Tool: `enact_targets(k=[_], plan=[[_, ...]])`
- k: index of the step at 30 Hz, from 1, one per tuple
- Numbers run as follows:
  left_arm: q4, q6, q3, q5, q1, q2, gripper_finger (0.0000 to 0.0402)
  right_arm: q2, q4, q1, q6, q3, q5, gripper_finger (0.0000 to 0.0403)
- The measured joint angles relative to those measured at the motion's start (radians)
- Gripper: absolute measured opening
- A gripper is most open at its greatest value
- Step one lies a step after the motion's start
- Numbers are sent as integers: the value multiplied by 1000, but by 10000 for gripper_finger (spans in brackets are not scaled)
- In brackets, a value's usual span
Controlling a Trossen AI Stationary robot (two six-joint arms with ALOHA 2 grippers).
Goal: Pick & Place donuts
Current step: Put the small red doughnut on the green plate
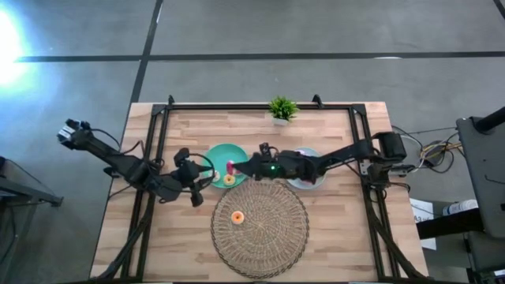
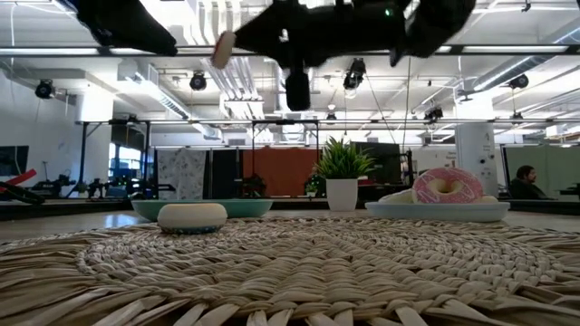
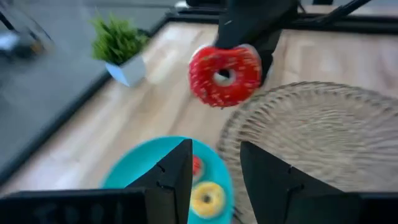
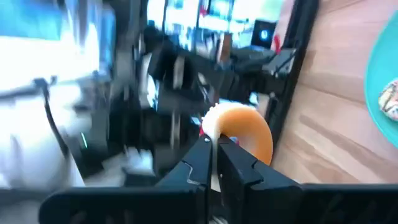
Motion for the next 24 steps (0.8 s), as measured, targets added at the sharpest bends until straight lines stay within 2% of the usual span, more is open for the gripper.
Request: enact_targets(k=[5,10,20,24], plan=[[115,213,0,-91,2,71,110,6,54,0,199,-46,115,11],[269,417,0,-166,15,162,110,6,98,1,229,-46,201,11],[424,436,0,-353,63,245,110,6,27,13,228,50,321,11],[466,434,0,-369,78,242,110,6,-24,19,248,82,359,11]])
